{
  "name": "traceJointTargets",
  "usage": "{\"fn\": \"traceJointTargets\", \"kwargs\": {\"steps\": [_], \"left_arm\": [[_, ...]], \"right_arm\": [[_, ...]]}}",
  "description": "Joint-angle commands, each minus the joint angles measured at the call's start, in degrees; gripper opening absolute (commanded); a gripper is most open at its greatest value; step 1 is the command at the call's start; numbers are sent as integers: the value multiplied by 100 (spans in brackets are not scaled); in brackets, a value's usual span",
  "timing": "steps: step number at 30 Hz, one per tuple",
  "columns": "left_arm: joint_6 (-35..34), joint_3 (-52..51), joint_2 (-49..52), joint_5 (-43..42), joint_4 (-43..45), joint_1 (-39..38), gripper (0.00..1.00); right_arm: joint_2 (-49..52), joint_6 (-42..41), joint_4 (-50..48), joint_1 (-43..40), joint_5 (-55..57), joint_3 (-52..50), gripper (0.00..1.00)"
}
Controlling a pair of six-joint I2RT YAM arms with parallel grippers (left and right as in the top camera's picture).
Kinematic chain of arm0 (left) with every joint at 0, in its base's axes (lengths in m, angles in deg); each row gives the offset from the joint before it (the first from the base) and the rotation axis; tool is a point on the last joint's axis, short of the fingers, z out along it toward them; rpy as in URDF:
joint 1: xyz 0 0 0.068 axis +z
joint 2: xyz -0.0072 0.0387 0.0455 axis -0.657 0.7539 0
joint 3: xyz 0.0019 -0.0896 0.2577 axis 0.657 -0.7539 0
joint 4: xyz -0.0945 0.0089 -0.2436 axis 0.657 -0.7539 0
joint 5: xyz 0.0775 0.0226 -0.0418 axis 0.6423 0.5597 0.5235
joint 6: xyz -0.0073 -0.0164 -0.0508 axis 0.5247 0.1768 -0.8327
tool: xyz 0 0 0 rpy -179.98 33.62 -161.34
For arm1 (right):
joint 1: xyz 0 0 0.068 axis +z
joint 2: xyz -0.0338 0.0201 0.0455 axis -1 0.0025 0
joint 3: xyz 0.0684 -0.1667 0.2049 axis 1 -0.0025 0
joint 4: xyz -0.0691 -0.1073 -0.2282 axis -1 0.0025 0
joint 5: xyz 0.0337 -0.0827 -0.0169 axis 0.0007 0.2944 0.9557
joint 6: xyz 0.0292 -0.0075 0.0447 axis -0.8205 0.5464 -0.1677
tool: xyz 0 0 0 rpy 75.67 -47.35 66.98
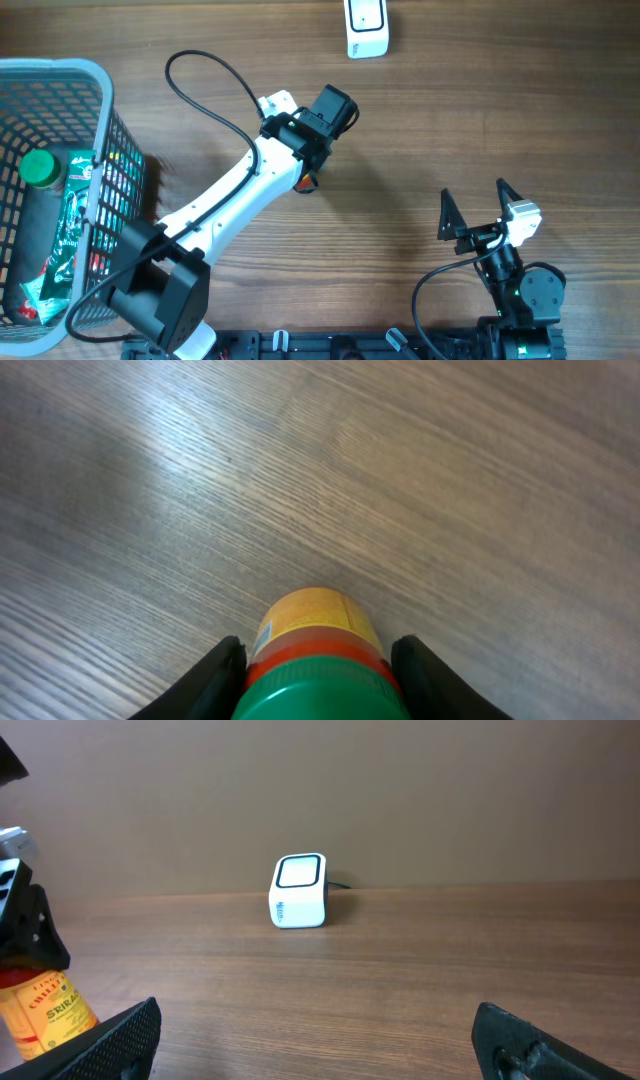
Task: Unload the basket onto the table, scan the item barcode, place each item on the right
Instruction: 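Carry the bottle forward and set it upright on the table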
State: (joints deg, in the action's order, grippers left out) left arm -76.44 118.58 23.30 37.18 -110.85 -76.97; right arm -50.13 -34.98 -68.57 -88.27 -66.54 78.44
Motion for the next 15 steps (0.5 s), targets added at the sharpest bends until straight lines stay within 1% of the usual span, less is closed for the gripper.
{"fn": "traceJointTargets", "kwargs": {"steps": [1,2,3,8,12,15], "left_arm": [[-448,-192,52,127,-24,-13,88],[-448,-190,52,127,-24,-31,97],[-446,-186,37,127,-24,-37,100],[-337,-37,-437,105,-72,-85,100],[463,428,-1093,179,-63,-85,100],[1047,850,-1563,546,-66,-57,100]], "right_arm": [[-33,59,-31,28,94,-7,100],[-33,63,-28,28,94,-7,100],[-33,61,-31,28,94,-7,100],[-33,61,-31,28,94,-7,100],[-33,63,-31,28,94,-7,100],[-33,63,-31,28,94,-7,100]]}}
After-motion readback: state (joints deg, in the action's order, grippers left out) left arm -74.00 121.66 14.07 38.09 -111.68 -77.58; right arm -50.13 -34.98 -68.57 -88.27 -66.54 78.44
